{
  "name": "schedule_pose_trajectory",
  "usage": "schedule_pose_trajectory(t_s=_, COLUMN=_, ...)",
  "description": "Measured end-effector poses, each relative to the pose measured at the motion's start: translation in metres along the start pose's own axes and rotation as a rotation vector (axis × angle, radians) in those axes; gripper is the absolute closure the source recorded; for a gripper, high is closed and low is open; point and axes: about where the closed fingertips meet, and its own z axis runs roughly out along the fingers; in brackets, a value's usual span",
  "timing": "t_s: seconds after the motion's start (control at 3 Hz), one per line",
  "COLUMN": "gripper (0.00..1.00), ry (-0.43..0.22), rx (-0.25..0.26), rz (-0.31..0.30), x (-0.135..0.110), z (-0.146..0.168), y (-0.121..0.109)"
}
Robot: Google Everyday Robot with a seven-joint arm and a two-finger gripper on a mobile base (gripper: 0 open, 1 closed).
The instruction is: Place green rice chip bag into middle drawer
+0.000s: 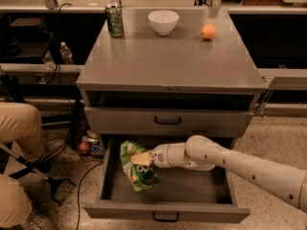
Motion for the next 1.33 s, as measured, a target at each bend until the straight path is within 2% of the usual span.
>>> schedule_pose_trajectory(t_s=0.67, gripper=0.17, ry=-0.028, rx=0.062, rz=-0.001, x=-0.007, z=-0.02, y=-0.023)
schedule_pose_trajectory(t_s=1.0, gripper=0.0, ry=-0.018, rx=0.102, rz=-0.003, x=-0.009, z=-0.031, y=-0.036)
schedule_pose_trajectory(t_s=1.33, gripper=0.0, ry=-0.014, rx=0.151, rz=0.0, x=-0.014, z=-0.054, y=-0.056)
